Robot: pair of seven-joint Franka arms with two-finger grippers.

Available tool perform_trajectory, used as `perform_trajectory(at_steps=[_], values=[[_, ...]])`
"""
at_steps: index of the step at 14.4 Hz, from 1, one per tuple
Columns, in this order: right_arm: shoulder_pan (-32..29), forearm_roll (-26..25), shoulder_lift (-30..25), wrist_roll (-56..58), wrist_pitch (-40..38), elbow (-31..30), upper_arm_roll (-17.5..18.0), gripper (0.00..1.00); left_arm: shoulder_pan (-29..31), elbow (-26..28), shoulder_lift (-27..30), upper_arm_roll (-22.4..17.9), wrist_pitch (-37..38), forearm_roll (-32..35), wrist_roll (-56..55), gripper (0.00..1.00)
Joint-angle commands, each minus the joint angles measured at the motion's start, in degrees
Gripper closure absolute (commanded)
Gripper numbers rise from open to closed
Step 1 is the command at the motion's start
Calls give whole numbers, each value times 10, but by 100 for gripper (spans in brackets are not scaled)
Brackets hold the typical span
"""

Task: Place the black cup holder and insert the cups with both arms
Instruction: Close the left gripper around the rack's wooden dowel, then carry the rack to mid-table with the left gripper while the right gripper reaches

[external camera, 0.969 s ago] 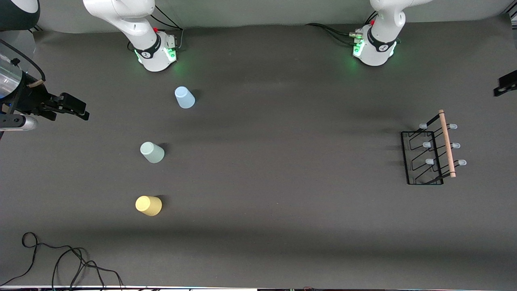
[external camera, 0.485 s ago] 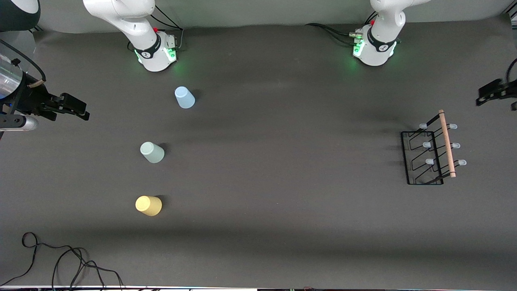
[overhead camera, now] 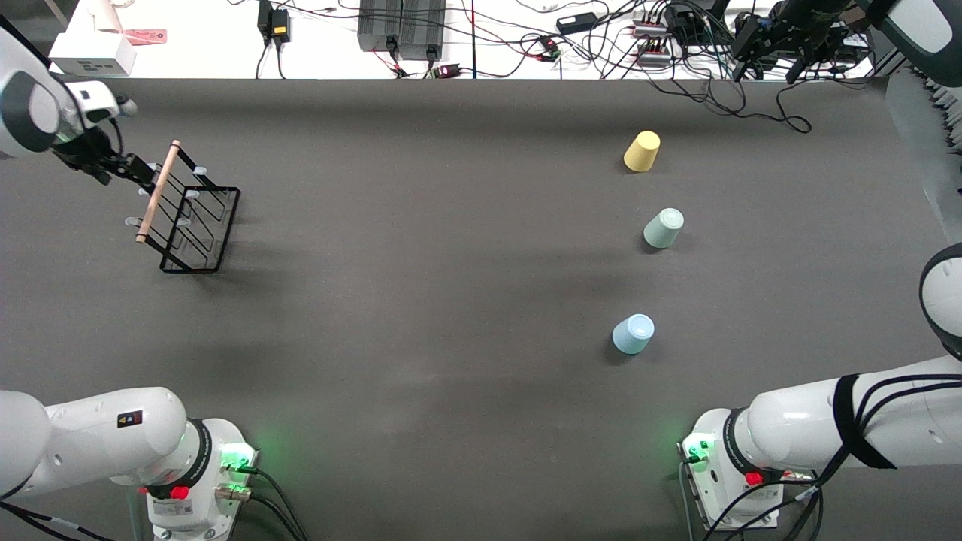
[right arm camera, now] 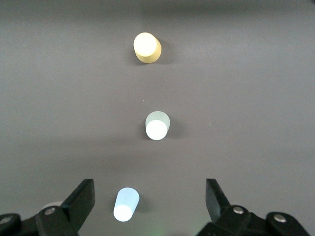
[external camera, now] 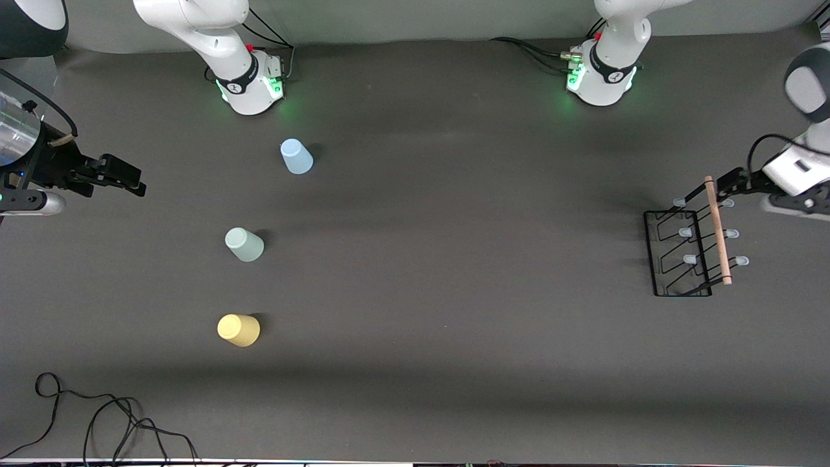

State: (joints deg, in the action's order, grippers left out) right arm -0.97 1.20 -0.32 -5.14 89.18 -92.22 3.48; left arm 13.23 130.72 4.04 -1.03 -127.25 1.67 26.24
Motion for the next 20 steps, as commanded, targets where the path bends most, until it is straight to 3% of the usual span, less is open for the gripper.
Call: perform_trajectory(at_steps=[1,4,5,6,9,11,16,20], values=[[7,-13,-3,-9,4,-4,-3,0,-14,2,-24,-3,-18,0,-5,0],[7,-11,-5,-13,0,-4,-3,0,-14,1,-39,-3,-31,0,-4,1],[7,-11,-5,-12,0,-4,-3,0,-14,1,-45,-3,-37,0,-4,6],[7,-11,-5,-8,0,-4,-3,0,-13,-1,-47,-3,-37,0,-4,17],[7,-11,-5,-6,1,-5,-3,0,-13,-4,-54,-3,-39,0,-4,79],[7,-11,-5,-8,1,-4,-3,0,-13,-10,-59,-3,-41,-1,-6,98],[7,-11,-3,-8,7,-3,-3,0,-13,-58,-50,-3,7,-1,-5,100],[7,-11,-1,-8,7,-2,-3,0,-12,-198,-45,-4,169,-2,-14,100]])
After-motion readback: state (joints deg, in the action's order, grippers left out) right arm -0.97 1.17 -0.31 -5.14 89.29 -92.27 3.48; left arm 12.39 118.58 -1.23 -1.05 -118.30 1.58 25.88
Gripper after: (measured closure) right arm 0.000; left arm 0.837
